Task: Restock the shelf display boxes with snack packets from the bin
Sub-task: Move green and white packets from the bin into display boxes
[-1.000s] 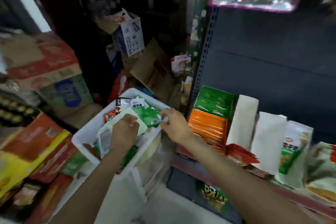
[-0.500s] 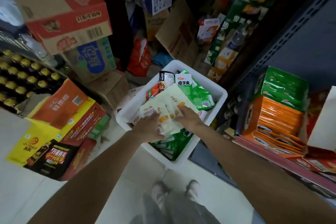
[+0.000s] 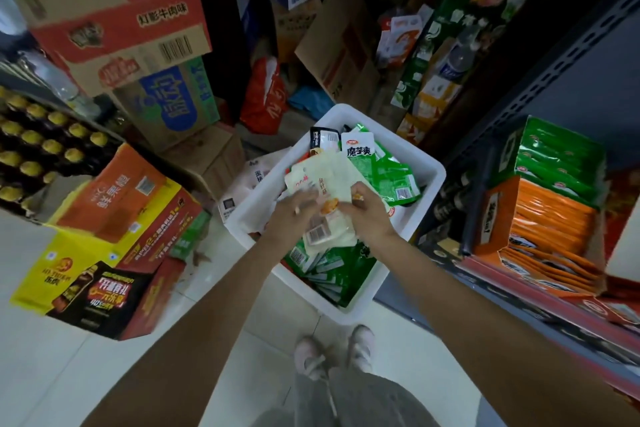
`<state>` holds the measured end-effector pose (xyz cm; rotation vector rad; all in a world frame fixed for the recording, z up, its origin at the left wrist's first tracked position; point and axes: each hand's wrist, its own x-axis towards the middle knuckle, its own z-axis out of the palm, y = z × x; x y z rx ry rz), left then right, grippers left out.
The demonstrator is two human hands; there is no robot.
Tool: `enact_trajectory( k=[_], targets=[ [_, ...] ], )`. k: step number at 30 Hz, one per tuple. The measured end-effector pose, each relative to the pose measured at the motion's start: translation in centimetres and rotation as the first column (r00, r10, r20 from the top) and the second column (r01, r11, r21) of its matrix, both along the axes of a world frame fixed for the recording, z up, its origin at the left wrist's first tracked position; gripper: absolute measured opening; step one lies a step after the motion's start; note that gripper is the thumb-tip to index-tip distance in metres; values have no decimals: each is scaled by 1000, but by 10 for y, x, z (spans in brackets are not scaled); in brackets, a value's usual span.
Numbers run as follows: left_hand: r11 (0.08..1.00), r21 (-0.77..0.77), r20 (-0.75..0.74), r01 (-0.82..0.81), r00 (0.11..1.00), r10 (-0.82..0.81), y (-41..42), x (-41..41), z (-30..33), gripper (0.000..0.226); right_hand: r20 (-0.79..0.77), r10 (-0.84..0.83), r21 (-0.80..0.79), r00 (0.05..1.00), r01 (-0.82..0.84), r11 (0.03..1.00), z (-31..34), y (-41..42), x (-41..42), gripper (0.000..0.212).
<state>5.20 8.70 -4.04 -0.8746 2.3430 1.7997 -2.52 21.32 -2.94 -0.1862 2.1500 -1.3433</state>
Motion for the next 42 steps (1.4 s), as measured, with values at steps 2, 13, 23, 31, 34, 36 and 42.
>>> enact_trajectory(
  k=[2,13,23,31,34,36,42],
  targets=[
    [969,137,6,-207,978,209,-1,-17,12,51,84,-114,-128,990,124,984,17,2,-9,29],
    [944,312,-233,-103,955,182,70,-77,109,19,-197,-156,-22,968,154,988,102,80,-49,60],
    [840,294,-335,456,872,-356,257,-120,169,44,-305,-387,-87,870,380,921,160,245,-68,46],
    [820,-101,-372,563,743,-556,413,-128,185,45,108,-591,-541,799,546,639,173,419,-67,21],
    [885,-148,-365,441,807,-463,456,-147,178,44,91,-561,-541,823,513,666,175,476,-66,18],
    [896,-95,-332,434,835,-440,483,-153,174,38,10,-518,-494,856,454,741,175,508,-65,20],
    [923,-68,-333,380,863,-380,546,-162,174,36,11,-511,-482,859,452,751,172,590,-68,28]
  ],
)
